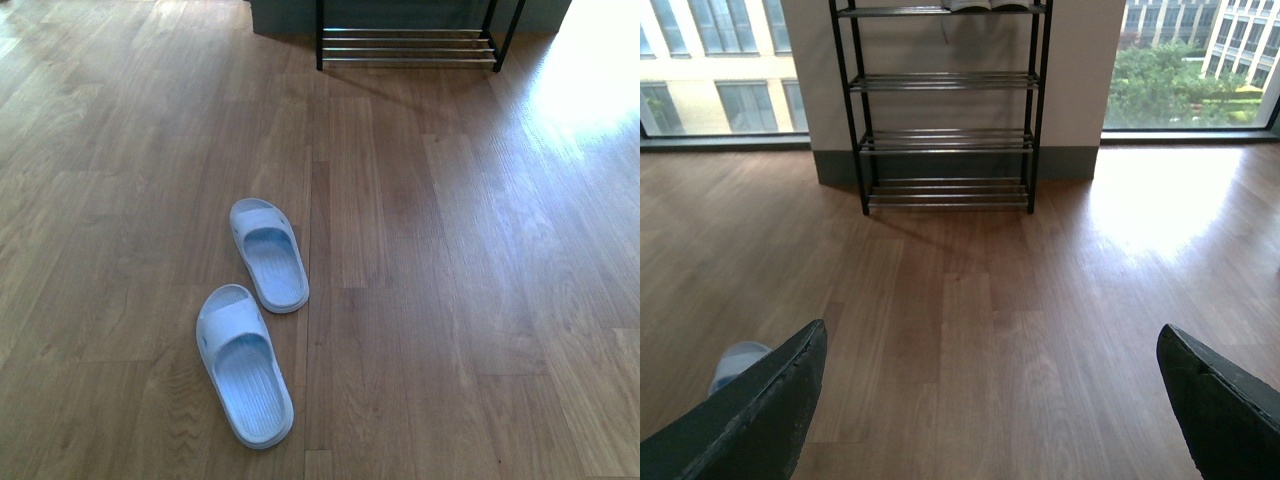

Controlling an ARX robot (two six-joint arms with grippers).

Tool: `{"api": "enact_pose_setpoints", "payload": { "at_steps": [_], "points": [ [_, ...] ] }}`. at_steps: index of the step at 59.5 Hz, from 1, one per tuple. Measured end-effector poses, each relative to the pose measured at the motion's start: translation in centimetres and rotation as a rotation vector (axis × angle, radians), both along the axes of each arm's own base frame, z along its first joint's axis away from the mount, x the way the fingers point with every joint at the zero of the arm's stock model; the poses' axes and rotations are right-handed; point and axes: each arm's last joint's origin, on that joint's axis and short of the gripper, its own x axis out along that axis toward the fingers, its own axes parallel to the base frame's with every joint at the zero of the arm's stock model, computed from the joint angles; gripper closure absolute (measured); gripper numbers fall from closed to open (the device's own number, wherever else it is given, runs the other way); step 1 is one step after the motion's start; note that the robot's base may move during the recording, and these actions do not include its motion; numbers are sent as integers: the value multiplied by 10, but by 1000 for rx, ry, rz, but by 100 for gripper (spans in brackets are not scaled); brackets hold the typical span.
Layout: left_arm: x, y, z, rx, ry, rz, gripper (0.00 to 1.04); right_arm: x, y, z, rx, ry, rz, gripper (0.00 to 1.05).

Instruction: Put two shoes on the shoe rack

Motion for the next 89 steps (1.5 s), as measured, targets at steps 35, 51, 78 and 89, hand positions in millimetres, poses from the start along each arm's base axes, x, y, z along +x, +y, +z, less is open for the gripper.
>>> {"api": "enact_pose_setpoints", "payload": {
  "at_steps": [35,51,78,89],
  "points": [
    [178,-33,-142,9,826,-48,9,0,0,0,0,0,1,9],
    [224,-67,-217,69,970,-186,9,0,0,0,0,0,1,9],
    [253,-99,-311,135,1082,-375,9,0,0,0,0,0,1,9],
    [263,-101,-320,193,1029,-358,9,0,0,0,0,0,1,9]
  ]
}}
